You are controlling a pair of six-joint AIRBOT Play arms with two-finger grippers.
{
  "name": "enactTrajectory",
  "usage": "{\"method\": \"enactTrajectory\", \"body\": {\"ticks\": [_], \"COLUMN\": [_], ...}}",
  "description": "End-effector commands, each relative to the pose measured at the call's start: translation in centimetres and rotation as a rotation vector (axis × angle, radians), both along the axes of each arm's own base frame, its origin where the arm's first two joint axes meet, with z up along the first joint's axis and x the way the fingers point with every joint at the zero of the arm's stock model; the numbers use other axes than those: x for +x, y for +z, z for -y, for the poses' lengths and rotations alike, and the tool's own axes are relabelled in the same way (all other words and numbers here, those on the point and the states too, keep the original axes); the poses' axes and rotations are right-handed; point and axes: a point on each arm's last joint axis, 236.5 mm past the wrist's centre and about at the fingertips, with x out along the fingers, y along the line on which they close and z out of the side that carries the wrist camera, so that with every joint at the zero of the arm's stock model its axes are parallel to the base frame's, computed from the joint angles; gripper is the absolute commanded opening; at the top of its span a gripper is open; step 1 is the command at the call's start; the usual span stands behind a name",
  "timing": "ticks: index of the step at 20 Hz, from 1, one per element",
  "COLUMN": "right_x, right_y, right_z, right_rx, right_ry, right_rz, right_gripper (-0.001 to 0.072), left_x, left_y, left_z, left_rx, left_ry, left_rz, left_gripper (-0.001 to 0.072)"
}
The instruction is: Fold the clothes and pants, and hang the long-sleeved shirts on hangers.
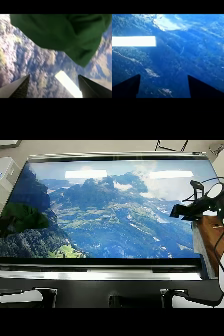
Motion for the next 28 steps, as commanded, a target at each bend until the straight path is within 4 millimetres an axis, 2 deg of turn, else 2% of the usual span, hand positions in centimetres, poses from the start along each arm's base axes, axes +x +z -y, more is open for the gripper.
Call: {"method": "enactTrajectory", "body": {"ticks": [1,4,8,9,10,11,12,13,15,16,17,19,21,22,23,25,27,28], "right_x": [-0.9,-1.2,-2.0,-2.4,-2.8,-3.2,-3.5,-3.8,-4.3,-4.2,-4.1,-3.3,-2.2,-1.6,-1.1,-0.9,-1.4,-1.9], "right_y": [-0.3,-0.1,0.1,0.1,0.1,0.1,0.1,0.1,0.5,1.0,1.8,4.2,7.5,9.4,11.2,15.1,18.3,19.6], "right_z": [-0.9,-1.8,-2.7,-2.9,-3.0,-3.1,-3.2,-3.3,-3.3,-3.3,-3.3,-3.1,-2.8,-2.7,-2.5,-2.3,-2.3,-2.4], "right_rx": [0.036,0.078,0.118,0.129,0.134,0.138,0.140,0.143,0.143,0.139,0.132,0.111,0.079,0.062,0.047,0.019,0.001,-0.005], "right_ry": [0.018,0.010,-0.007,-0.010,-0.016,-0.014,-0.011,-0.007,-0.001,0.000,0.007,0.015,0.014,0.005,-0.004,-0.018,-0.029,-0.031], "right_rz": [-0.038,-0.052,-0.089,-0.105,-0.125,-0.143,-0.155,-0.168,-0.175,-0.156,-0.127,-0.033,0.107,0.189,0.268,0.412,0.518,0.552], "right_gripper": [0.0685,0.0685,0.0686,0.0687,0.0687,0.0687,0.0687,0.0687,0.0687,0.0687,0.0687,0.0687,0.0687,0.0686,0.0686,0.0686,0.0685,0.0685], "left_x": [2.4,5.0,5.7,5.9,6.1,6.4,6.8,7.3,9.0,9.8,10.2,8.7,4.9,2.5,-0.3,-4.3,-6.4,-6.6], "left_y": [-1.4,-1.7,-4.2,-4.6,-4.6,-4.2,-3.6,-2.4,2.7,6.4,11.1,21.3,29.9,33.1,35.8,39.3,40.7,40.2], "left_z": [-2.1,-1.9,-0.6,-0.3,0.0,0.4,1.0,1.6,3.9,5.8,8.9,17.1,26.1,30.3,34.4,40.3,44.9,47.0], "left_rx": [0.047,0.043,0.015,0.013,0.013,0.008,-0.003,-0.007,0.036,0.063,0.089,0.123,0.150,0.130,0.084,-0.020,-0.110,-0.141], "left_ry": [0.069,0.084,0.051,0.047,0.039,0.035,0.034,0.029,-0.045,-0.103,-0.182,-0.347,-0.518,-0.594,-0.663,-0.743,-0.780,-0.797], "left_rz": [0.161,0.284,0.257,0.253,0.255,0.263,0.281,0.308,0.433,0.521,0.627,0.854,1.084,1.185,1.281,1.420,1.495,1.497], "left_gripper": [0.0720,0.0720,0.0717,0.0589,0.0295,0.0061,0.0022,0.0021,0.0021,0.0020,0.0020,0.0021,0.0021,0.0021,0.0021,0.0021,0.0021,0.0020]}}
